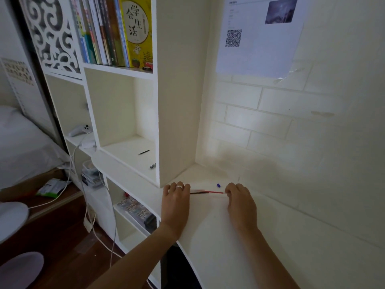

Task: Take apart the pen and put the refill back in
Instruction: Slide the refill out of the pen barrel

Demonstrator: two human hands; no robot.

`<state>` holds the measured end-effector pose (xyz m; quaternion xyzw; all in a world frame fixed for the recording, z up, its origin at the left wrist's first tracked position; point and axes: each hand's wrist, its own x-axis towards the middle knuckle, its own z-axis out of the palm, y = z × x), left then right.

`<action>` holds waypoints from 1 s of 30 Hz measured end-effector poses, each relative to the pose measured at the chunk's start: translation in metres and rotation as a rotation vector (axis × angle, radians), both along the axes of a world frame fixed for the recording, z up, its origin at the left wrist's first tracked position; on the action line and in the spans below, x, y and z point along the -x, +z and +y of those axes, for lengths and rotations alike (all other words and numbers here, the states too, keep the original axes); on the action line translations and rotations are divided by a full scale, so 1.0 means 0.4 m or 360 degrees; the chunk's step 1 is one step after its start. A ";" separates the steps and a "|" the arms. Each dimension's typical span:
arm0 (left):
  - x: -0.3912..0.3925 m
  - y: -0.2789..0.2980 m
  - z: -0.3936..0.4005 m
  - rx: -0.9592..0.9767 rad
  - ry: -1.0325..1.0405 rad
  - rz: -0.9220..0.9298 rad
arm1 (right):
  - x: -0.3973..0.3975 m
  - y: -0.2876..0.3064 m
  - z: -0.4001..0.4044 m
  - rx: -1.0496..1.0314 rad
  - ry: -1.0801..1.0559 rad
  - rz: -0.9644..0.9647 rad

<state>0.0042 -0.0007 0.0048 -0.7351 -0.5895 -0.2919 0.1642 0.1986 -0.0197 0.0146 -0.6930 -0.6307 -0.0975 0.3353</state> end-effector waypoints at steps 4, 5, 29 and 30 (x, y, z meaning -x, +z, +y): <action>-0.001 0.004 -0.002 0.0040 0.0067 -0.0015 | -0.013 0.002 0.013 0.0019 -0.0135 0.0065; 0.000 0.004 -0.002 0.0047 0.0083 -0.0025 | -0.012 0.002 0.019 0.0018 -0.0153 0.0068; -0.004 -0.005 0.012 0.0043 0.0085 -0.0104 | 0.053 0.002 0.116 0.0181 0.0055 0.0071; -0.004 -0.005 0.012 0.0042 0.0091 -0.0107 | 0.051 0.001 0.115 0.0180 0.0064 0.0075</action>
